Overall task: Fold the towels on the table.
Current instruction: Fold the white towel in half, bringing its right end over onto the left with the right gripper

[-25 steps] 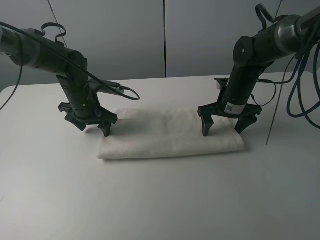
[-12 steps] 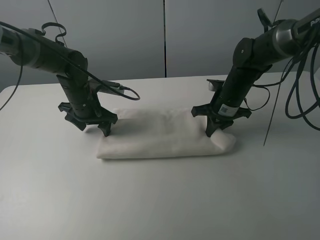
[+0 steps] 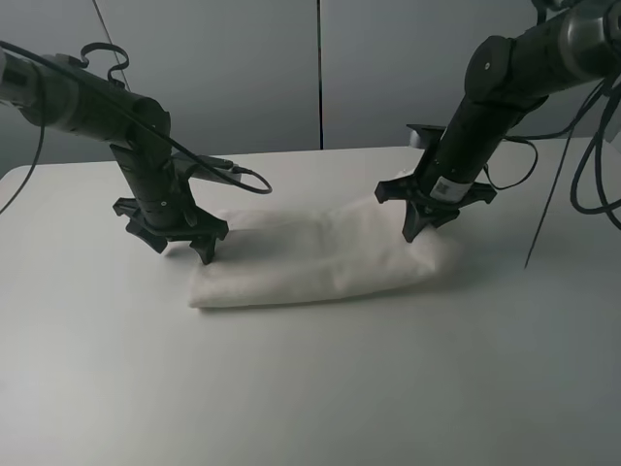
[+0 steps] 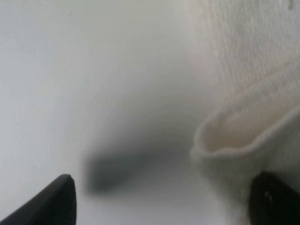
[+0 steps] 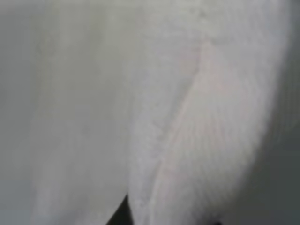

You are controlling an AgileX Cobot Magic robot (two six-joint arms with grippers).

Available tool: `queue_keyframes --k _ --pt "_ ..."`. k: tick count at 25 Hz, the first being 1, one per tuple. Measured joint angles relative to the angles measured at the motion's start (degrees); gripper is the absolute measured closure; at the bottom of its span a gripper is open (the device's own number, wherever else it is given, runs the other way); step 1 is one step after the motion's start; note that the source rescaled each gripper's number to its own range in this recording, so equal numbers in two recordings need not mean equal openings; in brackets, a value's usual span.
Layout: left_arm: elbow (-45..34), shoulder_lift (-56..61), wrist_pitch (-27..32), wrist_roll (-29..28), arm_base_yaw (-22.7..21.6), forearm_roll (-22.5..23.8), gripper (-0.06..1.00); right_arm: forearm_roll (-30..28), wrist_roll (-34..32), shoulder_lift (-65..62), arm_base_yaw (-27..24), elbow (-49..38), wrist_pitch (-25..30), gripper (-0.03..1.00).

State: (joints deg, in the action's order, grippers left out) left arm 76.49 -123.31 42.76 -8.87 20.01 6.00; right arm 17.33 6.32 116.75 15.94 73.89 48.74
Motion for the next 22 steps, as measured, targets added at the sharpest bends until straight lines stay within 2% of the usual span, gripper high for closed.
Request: queue_keyframes --k 5,11,15,22 --pt "0.0 0.0 0.0 0.0 0.0 0.0 -0.01 2.48 -0.51 -4.52 0.0 0.0 1.17 0.94" --pt "0.0 0.0 0.0 0.0 0.0 0.0 -0.01 12.67 2.71 -7.77 0.37 0.0 1.39 0.94" --pt "0.0 0.0 0.0 0.0 0.0 0.0 -0.01 15.79 3.62 -7.94 4.25 0.0 0.29 0.94" --pt "0.0 0.0 0.0 0.0 0.0 0.0 -0.01 23.56 6.08 -7.94 10.84 0.0 -5.14 0.94"
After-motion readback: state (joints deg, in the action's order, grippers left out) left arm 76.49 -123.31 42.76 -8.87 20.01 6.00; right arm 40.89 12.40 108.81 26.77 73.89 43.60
